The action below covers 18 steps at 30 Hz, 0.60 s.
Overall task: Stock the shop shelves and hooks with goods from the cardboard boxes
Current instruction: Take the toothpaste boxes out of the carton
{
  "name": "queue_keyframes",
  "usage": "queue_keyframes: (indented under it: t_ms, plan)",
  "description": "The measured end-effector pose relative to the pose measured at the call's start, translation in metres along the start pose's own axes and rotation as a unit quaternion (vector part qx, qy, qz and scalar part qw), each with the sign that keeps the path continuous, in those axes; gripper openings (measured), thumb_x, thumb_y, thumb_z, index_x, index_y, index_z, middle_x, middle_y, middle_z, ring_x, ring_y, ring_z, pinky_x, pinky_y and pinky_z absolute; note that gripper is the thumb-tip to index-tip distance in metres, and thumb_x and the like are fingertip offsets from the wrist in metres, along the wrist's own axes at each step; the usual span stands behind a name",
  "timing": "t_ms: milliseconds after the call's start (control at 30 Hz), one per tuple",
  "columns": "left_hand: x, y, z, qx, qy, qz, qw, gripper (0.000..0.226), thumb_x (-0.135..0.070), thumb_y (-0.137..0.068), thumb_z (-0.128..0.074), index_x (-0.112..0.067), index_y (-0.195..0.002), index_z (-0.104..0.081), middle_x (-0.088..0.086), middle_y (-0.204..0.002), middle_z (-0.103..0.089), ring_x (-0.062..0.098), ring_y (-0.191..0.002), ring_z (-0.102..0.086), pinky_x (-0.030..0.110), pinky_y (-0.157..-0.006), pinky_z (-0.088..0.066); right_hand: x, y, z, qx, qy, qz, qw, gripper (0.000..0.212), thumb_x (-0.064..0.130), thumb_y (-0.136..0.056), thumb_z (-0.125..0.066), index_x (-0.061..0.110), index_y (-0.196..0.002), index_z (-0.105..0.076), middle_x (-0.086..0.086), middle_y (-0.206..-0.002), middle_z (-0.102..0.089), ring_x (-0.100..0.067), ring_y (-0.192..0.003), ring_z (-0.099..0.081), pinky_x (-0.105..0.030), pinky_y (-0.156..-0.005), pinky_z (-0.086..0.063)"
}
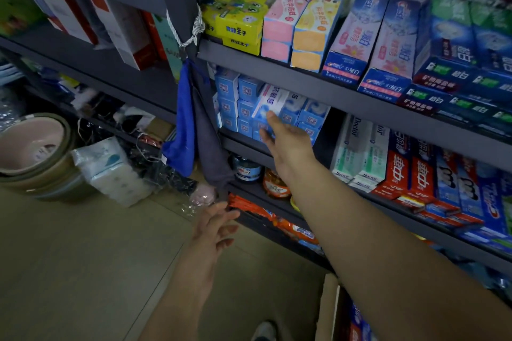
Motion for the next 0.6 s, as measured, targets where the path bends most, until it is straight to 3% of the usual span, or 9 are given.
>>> queue_keyframes:
  t_ms: [67, 100, 167, 233, 300, 400, 433, 533, 600]
  plan:
    - [0.006, 0.005, 0.009, -0.016, 0.009, 0.005, 1.0, 0.019, -0.01, -0.096, -0.045, -0.019, -0.104, -0.059, 0.004, -0.097, -0.071, 0.019, -0.081, -0.061, 0.03, -0.071, -0.043, 0.003, -0.006, -0.01, -0.019, -0.082, -0.01, 0.996, 0.023, 0.022, -0.088, -0.069, 0.004, -0.099, -0.062, 0.01, -0.078, -0.061, -0.005, -0.077, -0.066, -0.033, -0.097, -0.05]
    - [0.008, 0.007, 0.013, -0.023, 0.014, 0.008, 1.0, 0.02, -0.009, -0.096, -0.044, -0.019, -0.101, -0.06, 0.005, -0.095, -0.071, 0.02, -0.08, -0.061, 0.031, -0.07, -0.043, 0.005, -0.01, -0.014, -0.019, -0.106, 0.002, 0.994, 0.02, 0.017, -0.089, -0.067, 0.006, -0.104, -0.061, 0.006, -0.076, -0.059, -0.005, -0.074, -0.063, -0.03, -0.094, -0.052]
    - [0.012, 0.009, 0.021, -0.035, 0.02, 0.016, 0.999, 0.02, -0.009, -0.096, -0.043, -0.019, -0.099, -0.06, 0.003, -0.089, -0.073, 0.02, -0.076, -0.061, 0.031, -0.069, -0.043, 0.01, -0.018, -0.019, -0.031, -0.134, 0.044, 0.99, 0.017, 0.006, -0.091, -0.061, 0.011, -0.108, -0.059, 0.001, -0.082, -0.058, -0.005, -0.07, -0.061, -0.019, -0.074, -0.056]
    - [0.014, 0.01, 0.027, -0.039, 0.024, 0.02, 0.999, 0.017, -0.01, -0.095, -0.046, -0.017, -0.101, -0.06, 0.001, -0.085, -0.074, 0.02, -0.074, -0.061, 0.031, -0.069, -0.043, 0.016, -0.023, -0.021, -0.053, -0.149, 0.071, 0.985, 0.019, -0.002, -0.092, -0.052, 0.017, -0.092, -0.053, 0.003, -0.073, -0.054, -0.011, -0.069, -0.059, -0.014, -0.06, -0.05]
    - [0.015, 0.011, 0.03, -0.045, 0.024, 0.023, 0.998, 0.013, -0.013, -0.089, -0.056, -0.017, -0.101, -0.061, 0.003, -0.086, -0.074, 0.02, -0.074, -0.062, 0.032, -0.069, -0.044, 0.023, -0.028, -0.022, -0.066, -0.112, 0.088, 0.988, 0.025, -0.005, -0.09, -0.051, 0.02, -0.088, -0.049, 0.001, -0.072, -0.053, -0.016, -0.07, -0.057, -0.019, -0.06, -0.049]
    - [0.016, 0.013, 0.028, -0.05, 0.012, 0.028, 0.998, 0.013, -0.011, -0.092, -0.052, -0.016, -0.101, -0.061, 0.006, -0.091, -0.073, 0.02, -0.075, -0.063, 0.031, -0.069, -0.044, 0.03, -0.034, -0.023, -0.067, -0.116, 0.082, 0.987, 0.019, -0.006, -0.091, -0.051, 0.014, -0.091, -0.052, -0.011, -0.1, -0.06, -0.024, -0.089, -0.064, -0.017, -0.053, -0.05]
    - [0.017, 0.014, 0.026, -0.049, 0.005, 0.029, 0.998, 0.016, -0.009, -0.094, -0.048, -0.016, -0.101, -0.061, 0.007, -0.092, -0.073, 0.021, -0.075, -0.062, 0.031, -0.068, -0.044, 0.03, -0.035, -0.021, -0.069, -0.116, 0.086, 0.987, 0.018, -0.006, -0.092, -0.05, 0.012, -0.093, -0.055, -0.012, -0.103, -0.061, -0.023, -0.087, -0.064, -0.015, -0.051, -0.05]
    - [0.021, 0.016, 0.018, -0.041, -0.024, 0.03, 0.998, 0.018, -0.008, -0.095, -0.046, -0.016, -0.099, -0.061, 0.005, -0.089, -0.073, 0.021, -0.074, -0.062, 0.031, -0.067, -0.044, 0.026, -0.026, -0.006, -0.065, 0.012, 0.132, 0.989, 0.024, 0.005, -0.093, -0.055, 0.009, -0.115, -0.06, 0.002, -0.082, -0.061, -0.012, -0.068, -0.057, -0.022, -0.067, -0.05]
    - [0.026, 0.017, 0.011, -0.031, -0.055, 0.028, 0.998, 0.018, -0.008, -0.095, -0.046, -0.017, -0.098, -0.062, 0.004, -0.089, -0.073, 0.02, -0.074, -0.062, 0.03, -0.066, -0.043, 0.011, -0.007, 0.023, -0.049, 0.067, 0.157, 0.984, 0.023, 0.012, -0.094, -0.056, 0.012, -0.117, -0.06, 0.005, -0.078, -0.059, -0.008, -0.068, -0.056, -0.021, -0.07, -0.05]
Point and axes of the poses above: each hand's wrist, its own y-axis away from the middle knuckle, its own z-axis out of the back of the hand, x = y × z, the point moved 5 cm from there along -y, towards the middle knuckle
